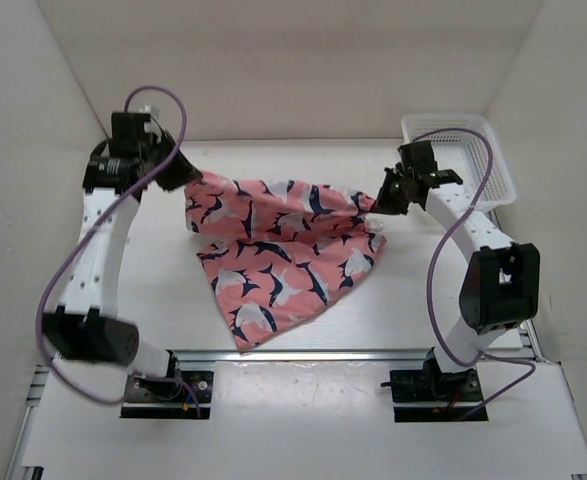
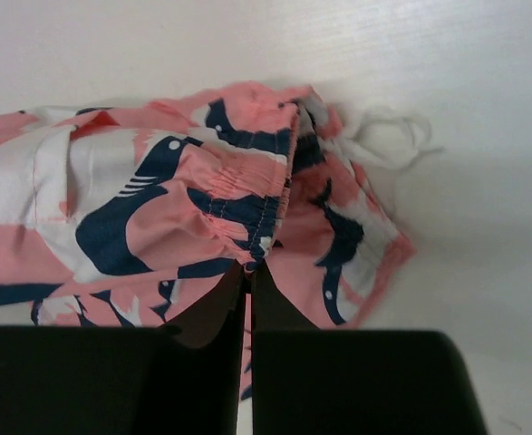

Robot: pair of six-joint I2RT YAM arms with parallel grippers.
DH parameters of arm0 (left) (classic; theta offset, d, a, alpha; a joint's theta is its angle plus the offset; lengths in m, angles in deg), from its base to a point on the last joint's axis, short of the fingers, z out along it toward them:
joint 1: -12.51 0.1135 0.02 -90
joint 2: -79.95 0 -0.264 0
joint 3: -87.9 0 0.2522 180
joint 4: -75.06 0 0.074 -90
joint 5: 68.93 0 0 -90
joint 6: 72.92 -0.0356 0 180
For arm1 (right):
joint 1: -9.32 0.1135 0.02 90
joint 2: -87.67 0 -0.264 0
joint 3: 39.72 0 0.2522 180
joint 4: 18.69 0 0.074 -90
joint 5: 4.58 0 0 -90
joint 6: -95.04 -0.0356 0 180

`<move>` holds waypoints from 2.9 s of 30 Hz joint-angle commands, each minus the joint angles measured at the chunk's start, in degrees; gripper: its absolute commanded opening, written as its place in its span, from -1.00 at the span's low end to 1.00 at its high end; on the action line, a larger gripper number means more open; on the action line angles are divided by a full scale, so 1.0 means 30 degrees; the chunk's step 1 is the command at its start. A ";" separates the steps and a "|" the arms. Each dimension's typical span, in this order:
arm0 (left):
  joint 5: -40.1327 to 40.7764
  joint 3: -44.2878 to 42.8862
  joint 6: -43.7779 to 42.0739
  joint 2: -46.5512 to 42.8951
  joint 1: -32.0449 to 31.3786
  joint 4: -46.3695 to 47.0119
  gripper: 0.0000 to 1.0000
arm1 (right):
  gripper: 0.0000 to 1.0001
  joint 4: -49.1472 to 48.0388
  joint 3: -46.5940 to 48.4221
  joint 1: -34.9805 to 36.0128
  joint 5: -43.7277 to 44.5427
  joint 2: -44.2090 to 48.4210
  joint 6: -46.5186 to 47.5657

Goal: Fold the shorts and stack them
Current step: Fold the shorts

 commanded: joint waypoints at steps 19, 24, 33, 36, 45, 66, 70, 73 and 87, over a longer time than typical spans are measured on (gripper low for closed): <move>0.0335 1.9112 0.6813 -1.3015 -0.9455 0.0285 -0.80 | -1.00 0.1669 -0.8911 -0.3487 0.3430 0.7046 -0.0505; 0.0335 1.9115 0.7225 -1.3249 -1.0450 -0.0884 -0.80 | -1.00 0.1845 -1.0403 -0.4427 0.3433 0.8273 -0.0505; -0.1301 2.0423 0.7521 -1.3399 -1.1946 -0.1125 0.95 | -0.92 0.2227 -1.2252 -0.4427 0.4226 1.0244 -0.1238; -0.2536 2.0754 0.6613 -1.2375 -1.1947 -0.0330 1.00 | -0.11 0.2227 -1.1816 -0.4603 0.3876 0.9774 -0.1472; 0.3733 1.6299 0.5292 -0.7132 -0.8905 -0.0541 1.00 | 0.84 0.2403 -1.1985 -0.4953 0.3493 0.9392 -0.3462; 0.3292 1.0311 0.2366 0.4819 -0.4392 0.3073 -0.79 | -1.00 -0.3630 -1.3311 -0.4107 -0.2221 0.4970 -0.4692; 0.4492 0.5802 0.1486 0.6199 -0.3512 0.0853 -0.79 | -1.00 -0.3282 -1.1641 -0.2674 -0.1931 0.4234 -0.5046; 0.5196 0.3769 0.0841 0.6177 -0.3131 -0.0561 -0.09 | 0.26 -0.1678 -1.0527 -0.1911 -0.0470 0.4408 -0.4345; 0.2973 1.0469 -0.0214 0.2158 -0.1664 0.1161 0.95 | 0.55 -0.0525 -0.8242 -0.1058 0.2556 0.4149 -0.2322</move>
